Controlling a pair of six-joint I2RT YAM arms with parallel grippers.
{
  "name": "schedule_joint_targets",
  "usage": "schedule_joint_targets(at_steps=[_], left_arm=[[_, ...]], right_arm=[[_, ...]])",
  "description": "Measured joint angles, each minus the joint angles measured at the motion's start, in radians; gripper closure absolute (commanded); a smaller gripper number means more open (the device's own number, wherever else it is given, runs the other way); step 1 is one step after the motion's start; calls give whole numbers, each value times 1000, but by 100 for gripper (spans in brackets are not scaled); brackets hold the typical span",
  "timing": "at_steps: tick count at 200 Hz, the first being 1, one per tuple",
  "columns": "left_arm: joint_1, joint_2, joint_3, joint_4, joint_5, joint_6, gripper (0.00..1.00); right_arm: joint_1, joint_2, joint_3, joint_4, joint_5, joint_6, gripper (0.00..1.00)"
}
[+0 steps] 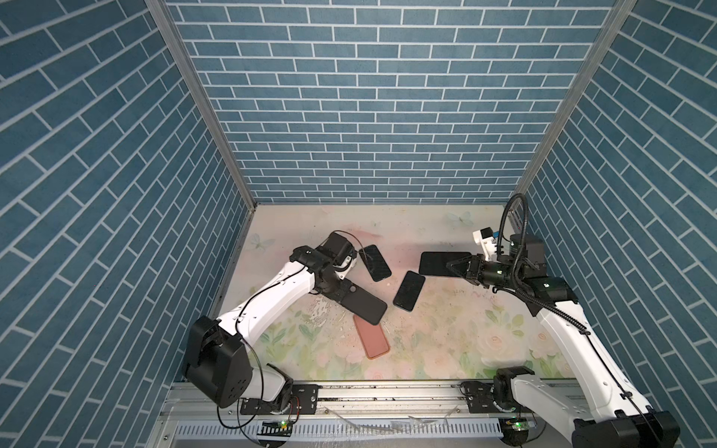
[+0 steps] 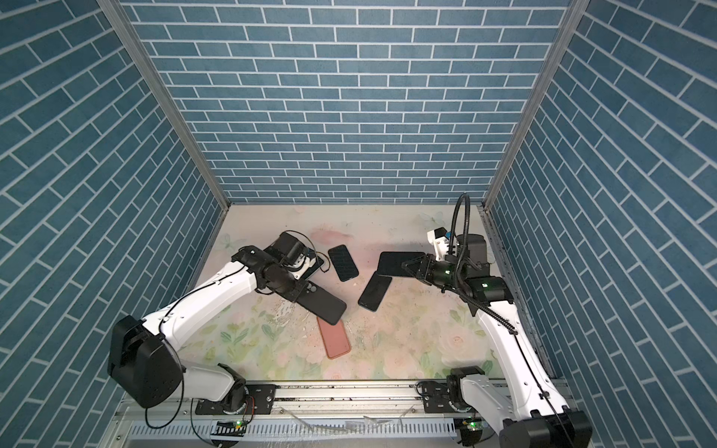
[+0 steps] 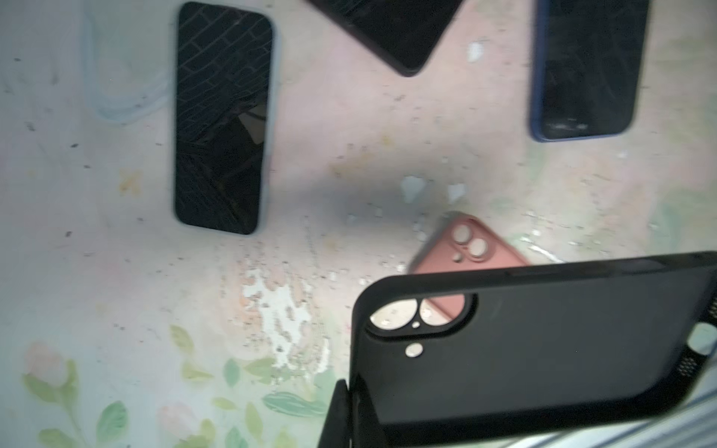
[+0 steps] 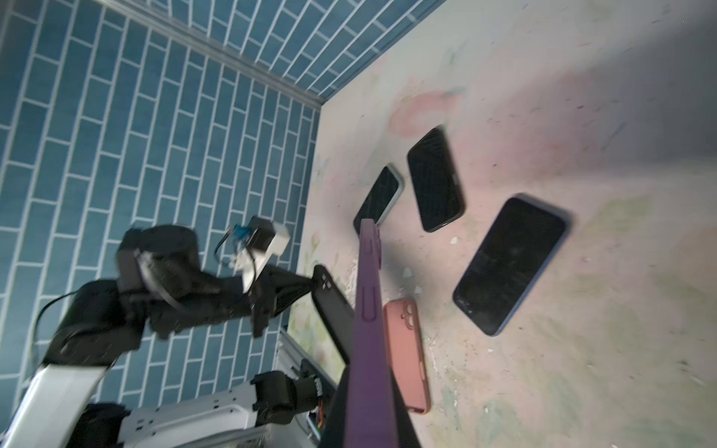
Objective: Put the phone into the phone case
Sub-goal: 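Lift the black case with the left gripper toward the right gripper's phone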
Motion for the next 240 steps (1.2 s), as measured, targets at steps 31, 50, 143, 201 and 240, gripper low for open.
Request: schedule_joint_targets(at_steps=[31, 50, 143, 201, 240], left_arm=[[-208, -4, -24, 39, 23, -318, 100], [-358, 17, -29, 82, 16, -486, 100], [-642, 280, -40, 343, -31, -1100, 100], [-632, 378, -84, 458, -25, -1226, 100], [-595, 403, -82, 455, -21, -1193, 92]], right_arm=[[-13, -48, 28, -92, 109, -43, 100], [-17, -85, 31, -138, 140, -53, 100], [-18, -269, 6, -376, 170, -103, 100], [-18, -305, -78, -417, 153, -103, 100], [-18, -294, -133, -416, 78, -102, 100]])
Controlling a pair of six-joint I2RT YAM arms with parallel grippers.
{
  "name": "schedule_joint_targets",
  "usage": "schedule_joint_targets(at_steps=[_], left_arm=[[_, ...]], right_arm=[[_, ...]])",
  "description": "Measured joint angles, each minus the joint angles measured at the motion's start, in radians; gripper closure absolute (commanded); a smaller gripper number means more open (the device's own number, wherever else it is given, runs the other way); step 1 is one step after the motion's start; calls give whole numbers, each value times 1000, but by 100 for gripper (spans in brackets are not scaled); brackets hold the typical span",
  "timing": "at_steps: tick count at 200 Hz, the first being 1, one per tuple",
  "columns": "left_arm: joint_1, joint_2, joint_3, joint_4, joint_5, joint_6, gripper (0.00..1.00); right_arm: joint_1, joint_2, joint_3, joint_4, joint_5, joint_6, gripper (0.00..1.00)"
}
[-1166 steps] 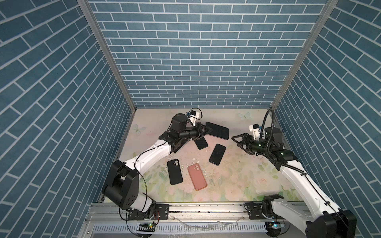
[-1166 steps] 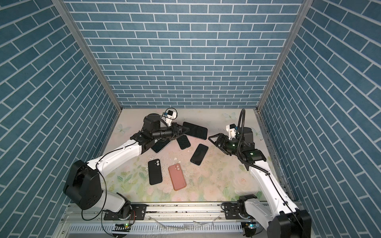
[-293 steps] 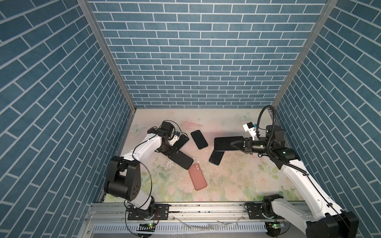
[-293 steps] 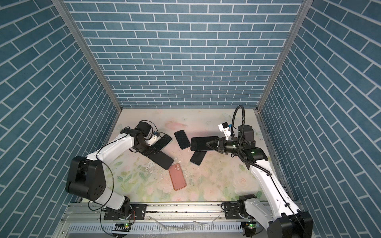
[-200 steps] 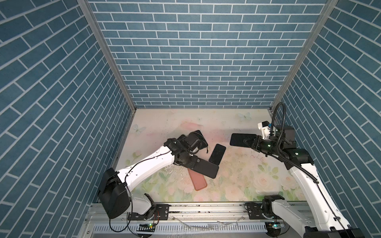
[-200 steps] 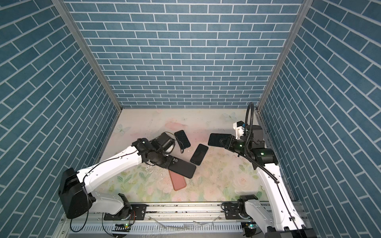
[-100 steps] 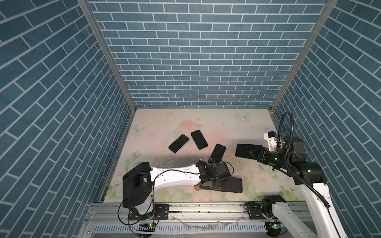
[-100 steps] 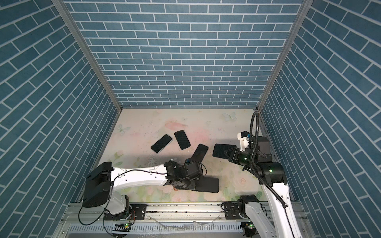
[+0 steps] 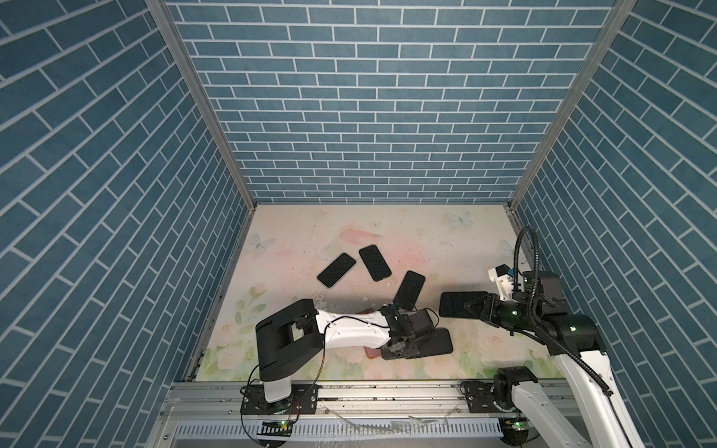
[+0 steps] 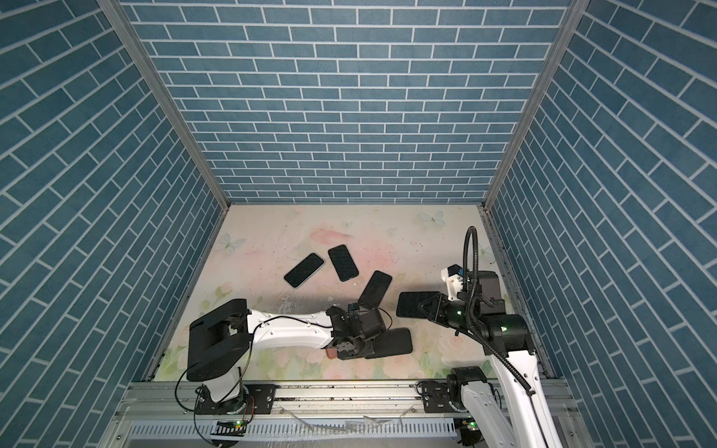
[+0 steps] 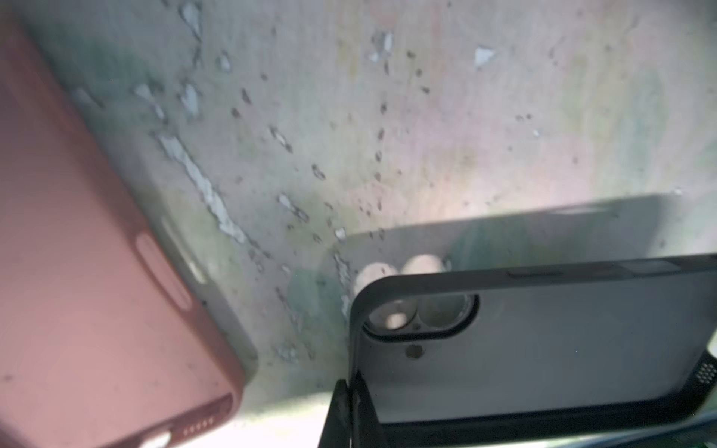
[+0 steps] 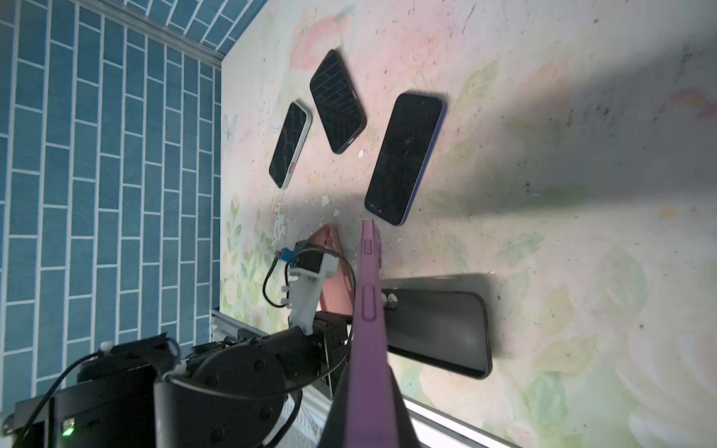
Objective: Put the phone into the phone case
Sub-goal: 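Lift the black case with the left gripper toward the right gripper's phone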
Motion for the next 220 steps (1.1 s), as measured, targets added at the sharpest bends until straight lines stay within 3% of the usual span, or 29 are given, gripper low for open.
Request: schedule_joint_targets(at_steps=[70, 108, 129, 134, 137, 161, 185, 220], left_arm=[[63, -11, 3, 0, 8, 100, 65], [105, -141, -14, 21, -2, 193, 48], [137, -261, -80, 86, 14, 240, 26], [146, -290, -106, 111, 23, 256, 6], [150, -305, -121, 127, 27, 254, 1], [188, -389, -255, 251, 85, 276, 0], [198, -378, -308, 327, 155, 306, 0], [197, -356, -335, 469, 237, 323, 1]], right_arm=[[0, 23, -148, 5, -105, -1, 100], [4, 57, -198, 28, -140, 0, 100], [25, 72, -212, 66, -138, 10, 100], [37, 76, -217, 79, -137, 12, 100], [46, 78, -221, 89, -137, 16, 100], [140, 110, -252, 151, -110, 50, 100], [238, 157, -284, 227, -64, 82, 100], [274, 192, -360, 365, -34, 138, 100]])
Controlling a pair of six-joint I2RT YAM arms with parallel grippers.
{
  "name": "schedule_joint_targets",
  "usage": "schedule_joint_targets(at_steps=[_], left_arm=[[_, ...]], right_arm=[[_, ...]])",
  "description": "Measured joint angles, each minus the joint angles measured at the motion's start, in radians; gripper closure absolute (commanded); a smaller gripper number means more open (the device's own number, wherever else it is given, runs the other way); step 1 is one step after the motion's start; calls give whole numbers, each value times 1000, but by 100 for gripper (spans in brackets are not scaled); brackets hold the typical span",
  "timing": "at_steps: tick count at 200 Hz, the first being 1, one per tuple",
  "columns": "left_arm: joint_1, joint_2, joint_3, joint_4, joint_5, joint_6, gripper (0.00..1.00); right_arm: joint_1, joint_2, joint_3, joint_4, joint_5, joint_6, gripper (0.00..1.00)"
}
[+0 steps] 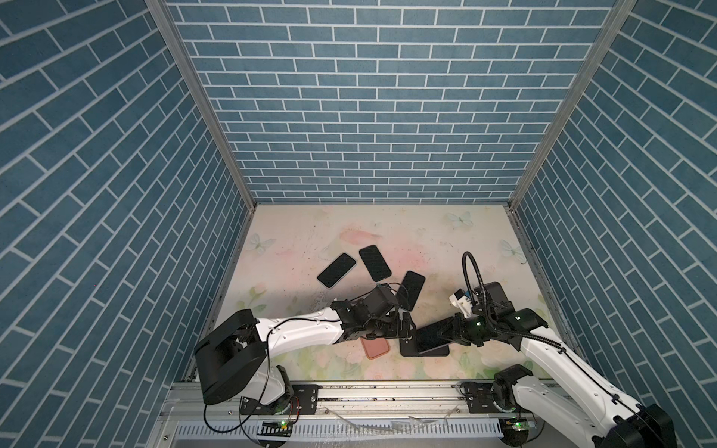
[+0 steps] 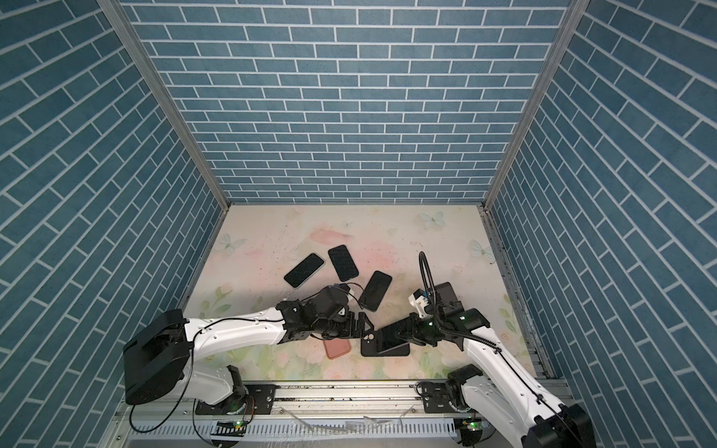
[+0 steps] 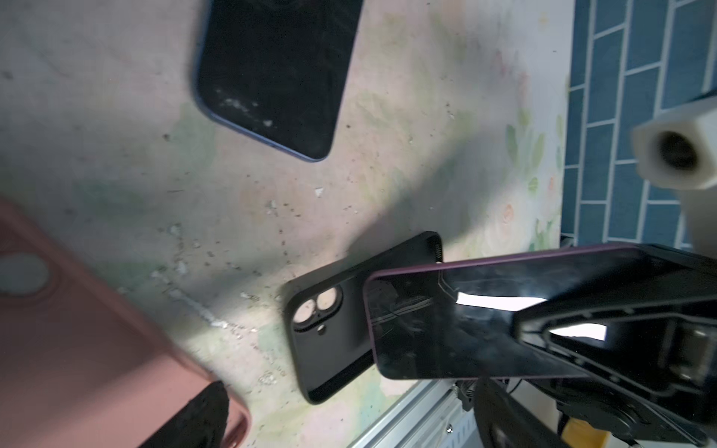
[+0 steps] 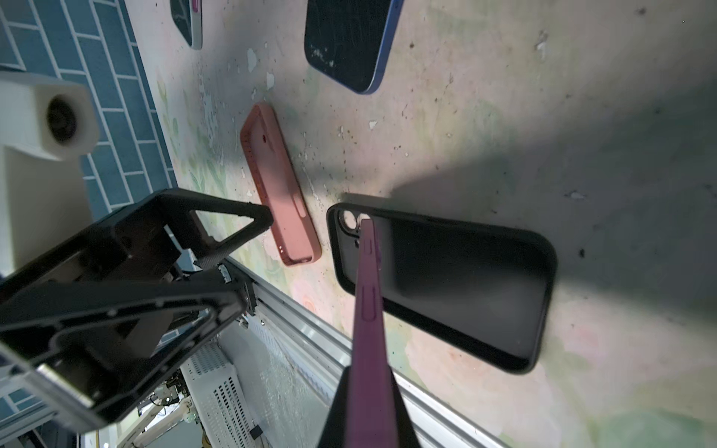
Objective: Put the phone into the phone case
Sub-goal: 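Lift the black case with the left gripper toward the right gripper's phone, then press the purple phone into the black case held by the left gripper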
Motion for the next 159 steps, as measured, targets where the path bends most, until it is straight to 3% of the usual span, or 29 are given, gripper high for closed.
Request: schedule_joint_targets(at_steps=[82, 159], left_arm=[[0, 94, -111, 235, 91, -60, 7], [0, 178, -112, 375, 133, -122, 12]], right_arm=[[24, -13, -94, 189, -5, 80, 100], [29, 49, -126, 317, -49, 108, 100]])
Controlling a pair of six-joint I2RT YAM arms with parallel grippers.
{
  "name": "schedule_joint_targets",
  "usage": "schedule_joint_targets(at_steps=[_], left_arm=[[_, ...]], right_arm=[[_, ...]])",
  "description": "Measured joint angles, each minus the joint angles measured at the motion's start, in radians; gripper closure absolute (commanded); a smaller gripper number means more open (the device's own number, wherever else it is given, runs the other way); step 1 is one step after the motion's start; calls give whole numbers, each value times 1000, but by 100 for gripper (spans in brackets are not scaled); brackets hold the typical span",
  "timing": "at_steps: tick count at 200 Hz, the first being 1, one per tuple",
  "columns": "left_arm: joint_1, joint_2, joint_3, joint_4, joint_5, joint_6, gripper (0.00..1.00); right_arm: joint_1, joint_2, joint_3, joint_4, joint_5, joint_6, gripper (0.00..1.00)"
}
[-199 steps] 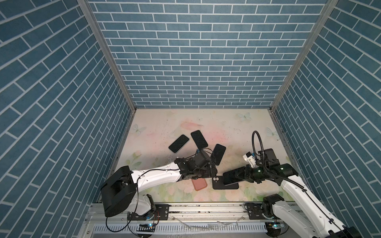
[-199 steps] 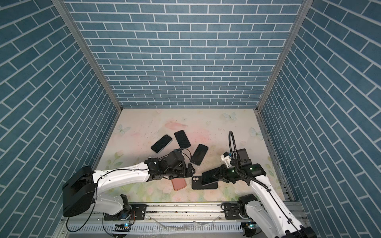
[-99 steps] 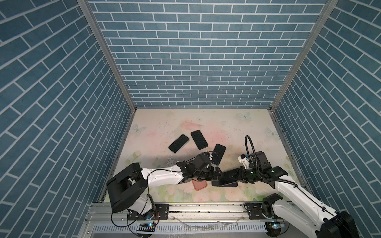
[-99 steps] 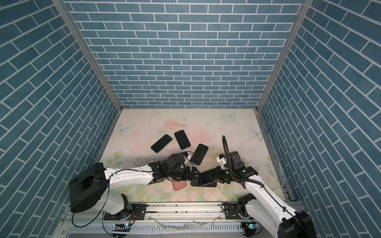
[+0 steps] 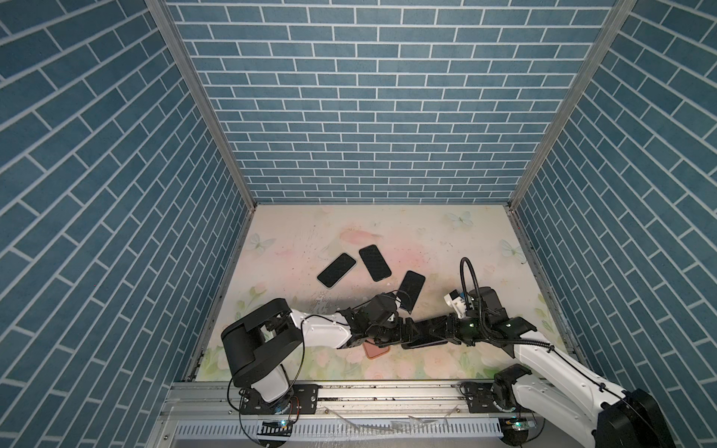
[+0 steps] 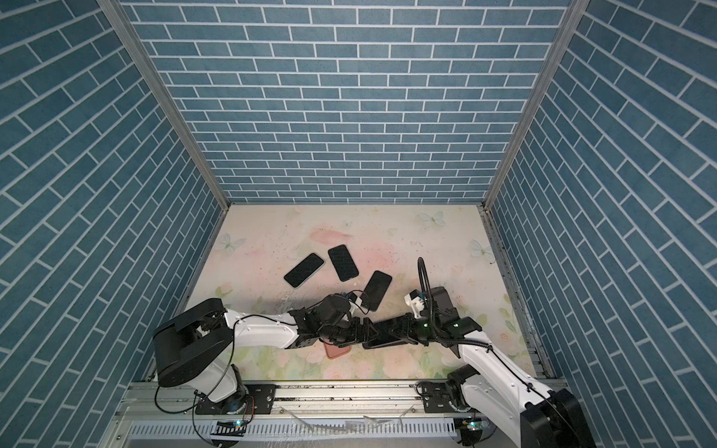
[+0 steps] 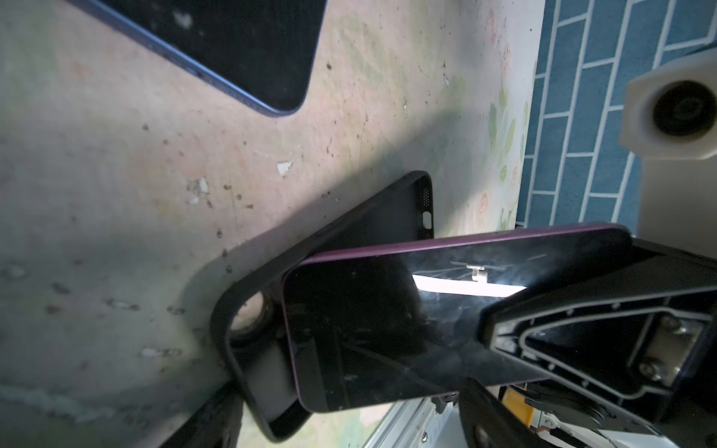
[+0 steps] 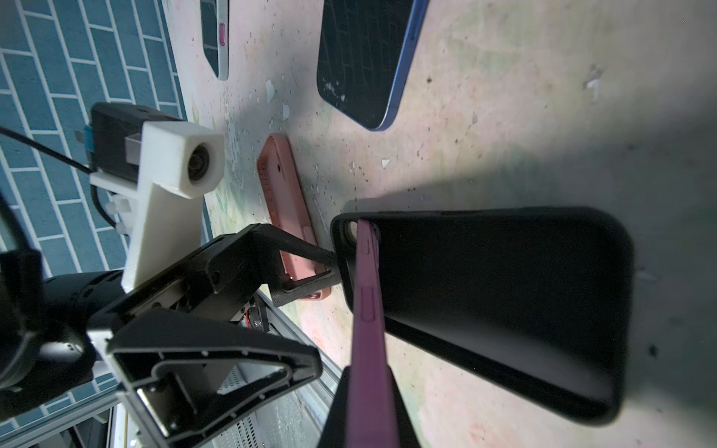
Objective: Put the phone into the phone case
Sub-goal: 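Press the purple phone into the black case held by the left gripper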
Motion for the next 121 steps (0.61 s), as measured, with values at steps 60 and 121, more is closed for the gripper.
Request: schedule_joint_targets(at_steps=[60, 121], left_arm=[[23, 0, 3, -12, 6, -14, 13], [68, -31, -2, -64, -38, 37, 13]], right_arm=[[4, 132, -3, 107, -69, -12, 100], [37, 219, 10, 149, -121, -56, 100]])
